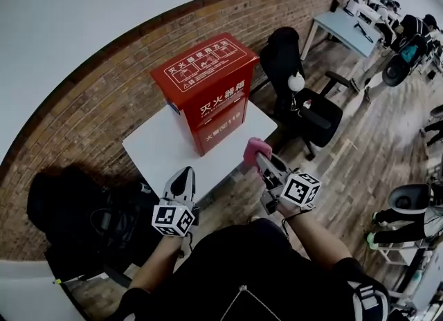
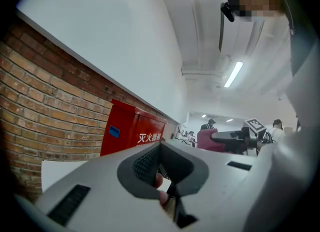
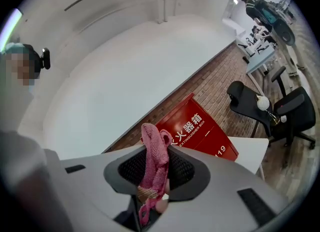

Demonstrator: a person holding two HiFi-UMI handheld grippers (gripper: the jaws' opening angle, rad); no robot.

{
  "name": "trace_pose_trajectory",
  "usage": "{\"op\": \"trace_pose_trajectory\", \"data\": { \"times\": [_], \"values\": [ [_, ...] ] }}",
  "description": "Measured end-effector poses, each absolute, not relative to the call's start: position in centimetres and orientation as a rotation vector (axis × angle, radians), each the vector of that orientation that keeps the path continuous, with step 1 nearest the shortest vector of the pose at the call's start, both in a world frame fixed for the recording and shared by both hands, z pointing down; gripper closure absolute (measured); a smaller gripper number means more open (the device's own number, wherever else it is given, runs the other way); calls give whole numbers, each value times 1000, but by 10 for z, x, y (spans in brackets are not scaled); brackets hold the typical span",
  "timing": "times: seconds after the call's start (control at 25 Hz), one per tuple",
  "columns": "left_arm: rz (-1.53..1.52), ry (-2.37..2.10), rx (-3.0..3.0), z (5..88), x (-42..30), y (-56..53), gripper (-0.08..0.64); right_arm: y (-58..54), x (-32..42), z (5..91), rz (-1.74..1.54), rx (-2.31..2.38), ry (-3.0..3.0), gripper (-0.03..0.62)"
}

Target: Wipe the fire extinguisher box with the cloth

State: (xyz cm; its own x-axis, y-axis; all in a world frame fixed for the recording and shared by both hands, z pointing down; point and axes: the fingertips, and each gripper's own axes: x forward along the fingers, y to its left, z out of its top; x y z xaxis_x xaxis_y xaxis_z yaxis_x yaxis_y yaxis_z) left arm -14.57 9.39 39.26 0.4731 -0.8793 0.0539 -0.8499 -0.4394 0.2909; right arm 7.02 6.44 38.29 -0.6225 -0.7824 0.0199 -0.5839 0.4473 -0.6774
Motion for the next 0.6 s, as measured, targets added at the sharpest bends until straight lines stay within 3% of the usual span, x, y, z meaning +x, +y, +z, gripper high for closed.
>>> {"op": "trace_pose_trajectory", "data": {
  "times": [0.6],
  "values": [
    [-115, -1509, 2355, 435, -173, 76, 538, 3, 92, 385, -974, -1239, 2241, 479]
  ]
}}
